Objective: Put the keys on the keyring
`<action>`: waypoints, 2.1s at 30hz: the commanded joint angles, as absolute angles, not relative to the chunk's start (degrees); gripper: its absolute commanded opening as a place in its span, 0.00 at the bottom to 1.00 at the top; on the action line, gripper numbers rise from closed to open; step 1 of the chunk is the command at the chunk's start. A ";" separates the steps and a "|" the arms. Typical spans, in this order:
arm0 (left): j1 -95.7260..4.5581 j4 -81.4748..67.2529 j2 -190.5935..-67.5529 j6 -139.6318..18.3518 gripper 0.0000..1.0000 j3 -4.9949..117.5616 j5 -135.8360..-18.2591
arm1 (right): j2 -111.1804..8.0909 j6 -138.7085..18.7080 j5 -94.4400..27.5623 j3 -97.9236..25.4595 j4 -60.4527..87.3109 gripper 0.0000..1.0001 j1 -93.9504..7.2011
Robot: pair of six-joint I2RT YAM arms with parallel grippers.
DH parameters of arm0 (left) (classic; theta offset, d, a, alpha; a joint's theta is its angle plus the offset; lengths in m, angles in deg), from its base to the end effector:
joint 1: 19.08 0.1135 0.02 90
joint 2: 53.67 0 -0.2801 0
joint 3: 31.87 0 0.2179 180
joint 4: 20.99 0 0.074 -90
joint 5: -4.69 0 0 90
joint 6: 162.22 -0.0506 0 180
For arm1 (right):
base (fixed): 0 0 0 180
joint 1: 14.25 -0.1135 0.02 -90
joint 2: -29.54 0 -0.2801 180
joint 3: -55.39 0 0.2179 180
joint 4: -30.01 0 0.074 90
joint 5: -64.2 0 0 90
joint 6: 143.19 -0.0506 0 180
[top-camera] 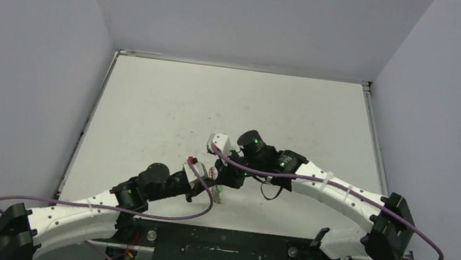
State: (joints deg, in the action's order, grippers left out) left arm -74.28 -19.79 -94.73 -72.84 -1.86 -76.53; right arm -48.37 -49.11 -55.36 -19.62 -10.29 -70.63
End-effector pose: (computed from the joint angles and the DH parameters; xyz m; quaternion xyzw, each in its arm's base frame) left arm 0.0758 -0.1225 0.2294 0.4058 0.6635 -0.3399 0.5288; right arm 0.1259 0.2345 0.2956 -0.5343 0.7157 0.3794 0.2415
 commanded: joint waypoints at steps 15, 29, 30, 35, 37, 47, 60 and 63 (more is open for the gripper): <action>-74.63 -23.70 -94.12 -72.50 0.00 1.08 -75.29 | -48.87 -49.63 -48.31 -21.38 -8.81 0.00 -71.16; -74.64 -24.02 -93.64 -72.54 0.00 1.01 -74.78 | -49.66 -49.92 -47.07 -19.94 -8.84 0.00 -71.04; -74.63 -24.02 -93.58 -72.57 0.00 0.93 -74.72 | -49.65 -49.92 -47.09 -19.85 -8.75 0.00 -71.03; -74.63 -24.18 -93.48 -72.55 0.00 0.73 -74.72 | -49.58 -50.09 -47.24 -19.41 -8.21 0.00 -71.03; -74.63 -24.19 -93.42 -72.49 0.00 0.73 -74.62 | -49.23 -50.08 -47.31 -19.24 -8.15 0.04 -71.03; -74.63 -24.39 -93.22 -72.50 0.00 0.22 -74.59 | -41.38 -51.31 -43.95 -14.60 -2.90 0.66 -70.36; -74.72 -23.95 -91.15 -75.29 0.00 -1.09 -72.76 | -25.01 -43.86 -45.77 -3.37 7.93 0.75 -69.75; -74.76 -23.57 -90.48 -76.82 0.00 -1.42 -71.95 | -23.51 -39.81 -49.36 -0.13 11.32 0.74 -69.74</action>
State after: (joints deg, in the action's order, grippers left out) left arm -74.48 -19.86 -91.99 -74.24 -1.76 -74.09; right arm -25.31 -46.84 -44.65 -3.56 4.22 -70.06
